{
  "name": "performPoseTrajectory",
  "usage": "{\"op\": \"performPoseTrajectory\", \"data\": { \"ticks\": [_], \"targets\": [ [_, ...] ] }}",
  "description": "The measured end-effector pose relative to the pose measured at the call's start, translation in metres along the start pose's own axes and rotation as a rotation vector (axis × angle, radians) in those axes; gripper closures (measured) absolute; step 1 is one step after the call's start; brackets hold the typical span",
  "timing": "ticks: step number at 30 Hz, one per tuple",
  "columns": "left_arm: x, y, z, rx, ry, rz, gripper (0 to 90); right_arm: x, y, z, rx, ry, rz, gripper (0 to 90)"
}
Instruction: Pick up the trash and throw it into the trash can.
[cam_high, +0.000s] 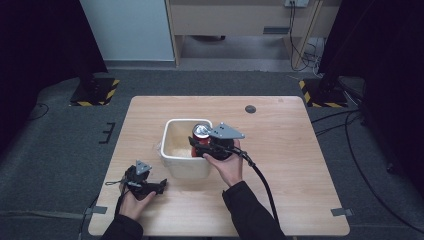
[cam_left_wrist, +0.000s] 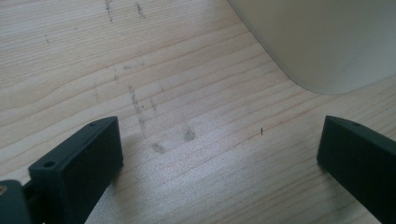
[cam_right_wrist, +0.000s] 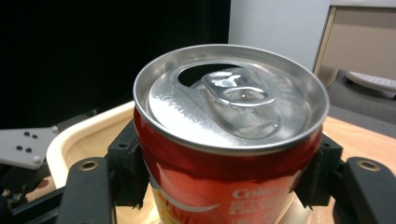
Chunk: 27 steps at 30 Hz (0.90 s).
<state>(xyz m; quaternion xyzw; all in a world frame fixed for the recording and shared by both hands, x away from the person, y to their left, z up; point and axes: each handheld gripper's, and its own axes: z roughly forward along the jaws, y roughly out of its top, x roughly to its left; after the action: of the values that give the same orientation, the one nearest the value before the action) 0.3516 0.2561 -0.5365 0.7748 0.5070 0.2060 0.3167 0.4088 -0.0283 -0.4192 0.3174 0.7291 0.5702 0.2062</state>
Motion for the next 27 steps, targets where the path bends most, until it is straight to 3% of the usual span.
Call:
{"op": "performPoseTrajectory", "data": {
  "ticks": [14, 22, 27],
  "targets": [
    [0.000, 0.000, 0.000, 0.000, 0.000, 0.000, 0.0, 0.005, -0.013, 0.005, 0.039, 0.008, -0.011, 29.1],
    [0.000, 0.000, 0.000, 0.000, 0.000, 0.000, 0.0, 0.004, -0.001, -0.007, -0.010, 0.024, 0.000, 28.8],
    [0.000, 0.000, 0.000, 0.000, 0.000, 0.000, 0.0, -0.002, 0.016, -0.025, -0.069, 0.021, 0.022, 27.4]
  ]
}}
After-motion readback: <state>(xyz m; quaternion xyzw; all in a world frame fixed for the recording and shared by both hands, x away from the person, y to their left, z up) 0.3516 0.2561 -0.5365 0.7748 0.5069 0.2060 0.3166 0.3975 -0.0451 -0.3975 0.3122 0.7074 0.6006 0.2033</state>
